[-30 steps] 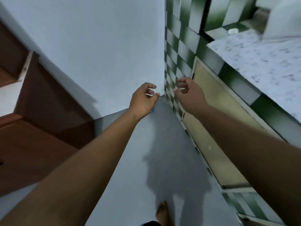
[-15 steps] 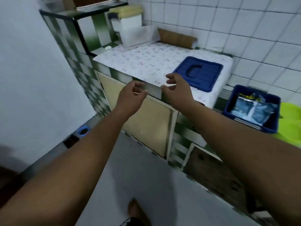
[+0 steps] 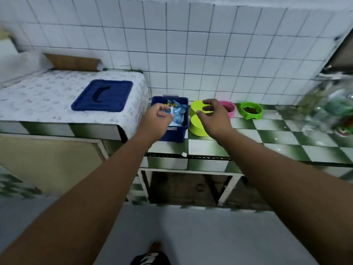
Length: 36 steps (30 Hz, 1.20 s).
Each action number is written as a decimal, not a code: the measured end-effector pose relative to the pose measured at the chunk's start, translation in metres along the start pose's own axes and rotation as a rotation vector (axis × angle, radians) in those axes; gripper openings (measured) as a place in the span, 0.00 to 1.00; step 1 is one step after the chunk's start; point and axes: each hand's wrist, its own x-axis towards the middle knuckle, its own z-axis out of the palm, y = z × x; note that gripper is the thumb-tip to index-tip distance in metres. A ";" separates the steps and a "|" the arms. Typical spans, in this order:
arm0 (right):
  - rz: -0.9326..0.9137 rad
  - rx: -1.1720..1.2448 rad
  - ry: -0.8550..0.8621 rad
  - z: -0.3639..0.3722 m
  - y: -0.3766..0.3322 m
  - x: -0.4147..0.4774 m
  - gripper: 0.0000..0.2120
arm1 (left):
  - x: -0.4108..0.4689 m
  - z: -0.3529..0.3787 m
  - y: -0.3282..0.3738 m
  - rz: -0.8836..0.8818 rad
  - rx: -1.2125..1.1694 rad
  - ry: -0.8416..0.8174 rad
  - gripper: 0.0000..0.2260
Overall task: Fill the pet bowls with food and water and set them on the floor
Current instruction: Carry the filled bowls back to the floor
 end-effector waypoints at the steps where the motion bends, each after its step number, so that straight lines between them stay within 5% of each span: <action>1: 0.024 -0.008 0.022 -0.010 0.008 0.000 0.16 | 0.003 0.013 0.000 -0.005 -0.001 -0.021 0.07; 7: 0.079 -0.044 0.153 -0.066 0.052 0.022 0.10 | 0.041 0.093 0.005 -0.020 -0.009 -0.174 0.09; 16: 0.301 -0.043 0.346 -0.116 0.128 0.082 0.17 | 0.134 0.181 -0.003 -0.053 0.103 -0.334 0.11; 27: 0.415 -0.102 0.337 -0.156 0.237 0.179 0.17 | 0.229 0.290 -0.042 -0.243 0.227 -0.334 0.22; 31: 0.453 -0.106 0.274 -0.178 0.292 0.230 0.18 | 0.254 0.340 -0.053 -0.303 0.299 -0.286 0.08; 36: 0.537 -0.080 0.171 -0.211 0.346 0.295 0.18 | 0.276 0.387 -0.063 -0.364 0.417 -0.201 0.05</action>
